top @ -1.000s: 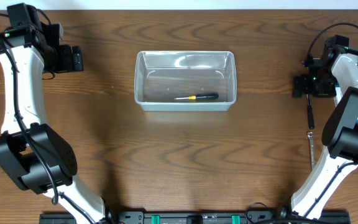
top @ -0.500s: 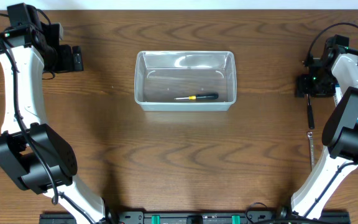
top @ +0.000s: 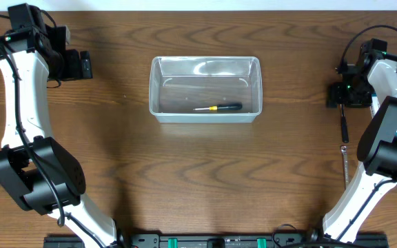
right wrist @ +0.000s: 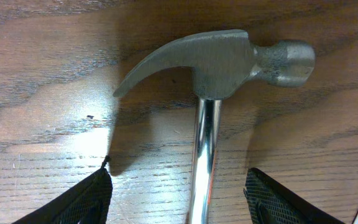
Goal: Pack container
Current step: 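Lower the open right gripper over the steel hammer's handle, then close the right gripper on the hammer handle below the head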
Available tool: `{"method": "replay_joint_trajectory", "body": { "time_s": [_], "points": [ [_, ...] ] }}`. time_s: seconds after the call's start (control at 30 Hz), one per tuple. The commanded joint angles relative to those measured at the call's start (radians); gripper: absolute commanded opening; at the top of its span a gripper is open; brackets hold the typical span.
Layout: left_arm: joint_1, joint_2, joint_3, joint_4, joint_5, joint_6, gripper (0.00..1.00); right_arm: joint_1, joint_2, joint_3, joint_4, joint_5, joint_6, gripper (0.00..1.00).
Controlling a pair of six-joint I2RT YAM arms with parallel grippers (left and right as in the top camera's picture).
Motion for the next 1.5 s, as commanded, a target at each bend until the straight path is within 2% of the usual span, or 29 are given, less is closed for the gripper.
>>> {"method": "replay_joint_trajectory", "body": {
  "time_s": [0.0,0.73,1.47],
  "points": [
    [0.002,0.007,-0.008,-0.003,-0.012,0.010,0.98,0.002,0.005,0.018,0.003,0.007,0.003,0.70],
    [0.002,0.007,-0.008,-0.003,-0.012,0.010,0.98,0.002,0.005,0.017,0.007,0.008,0.002,0.68],
    [0.002,0.007,-0.008,-0.003,-0.012,0.010,0.98,0.002,0.005,0.017,0.009,0.022,-0.005,0.61]
  ]
}}
